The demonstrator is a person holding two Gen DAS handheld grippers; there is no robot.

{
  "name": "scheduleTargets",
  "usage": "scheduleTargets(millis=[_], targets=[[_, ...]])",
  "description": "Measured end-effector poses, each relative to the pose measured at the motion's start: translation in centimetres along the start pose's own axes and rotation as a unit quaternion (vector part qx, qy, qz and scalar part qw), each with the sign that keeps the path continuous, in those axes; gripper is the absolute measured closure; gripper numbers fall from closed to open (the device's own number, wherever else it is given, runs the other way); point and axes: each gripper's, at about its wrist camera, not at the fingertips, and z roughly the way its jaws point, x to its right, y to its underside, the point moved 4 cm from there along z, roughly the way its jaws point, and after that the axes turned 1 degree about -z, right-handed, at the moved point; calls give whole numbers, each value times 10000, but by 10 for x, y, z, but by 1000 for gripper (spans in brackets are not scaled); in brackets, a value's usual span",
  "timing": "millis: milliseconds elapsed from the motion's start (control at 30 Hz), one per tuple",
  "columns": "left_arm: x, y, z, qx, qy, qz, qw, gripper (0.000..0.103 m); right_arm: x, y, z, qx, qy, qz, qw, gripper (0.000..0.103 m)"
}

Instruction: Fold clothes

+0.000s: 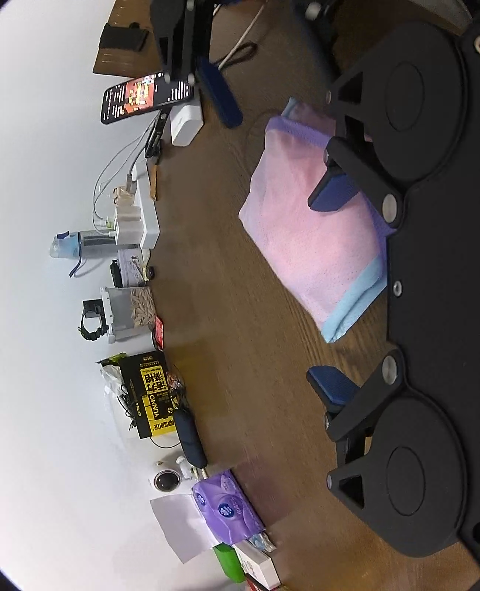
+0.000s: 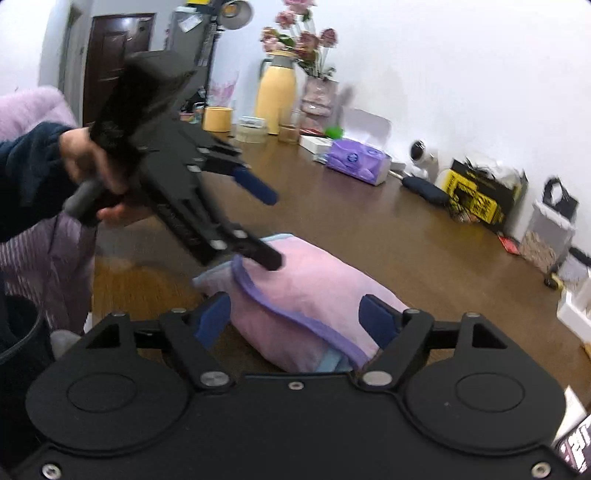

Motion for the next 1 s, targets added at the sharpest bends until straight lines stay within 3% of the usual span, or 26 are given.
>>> scheduleTargets(millis=[100, 233, 300, 367, 467, 567, 767, 900, 1000], targets=[[8, 8, -6, -50, 127, 92, 9999, 7, 9, 6, 16, -330, -83, 147, 9993, 21], [25, 23, -17, -149, 548, 579, 9967, 6, 3, 13, 21, -378, -358, 232, 9984, 21], [29, 32, -20, -198, 460, 875, 9949, 6, -2, 14, 21, -401, -427, 257, 9979, 21], [26, 38, -17, -244, 127, 1067, 9939, 6, -6, 14, 20, -438, -469, 275, 9976, 21], [10, 40, -10, -307, -370, 880, 9950, 6, -12, 15, 18, -454, -537, 301, 9971, 21], [0, 36, -12, -308, -314, 458, 9980, 6, -20, 16, 11, -350, -513, 314, 9976, 19], [4, 42, -25, 80, -2, 391, 9992, 3, -12, 18, -15, 268, 264, 748, 9965, 16], [5, 46, -21, 15, -90, 143, 9999, 2, -2, 25, -24, 687, 947, 1272, 9850, 10], [9, 50, -24, 267, -233, 102, 9993, 0, 2, 25, -28, 890, 988, 1385, 9814, 9]])
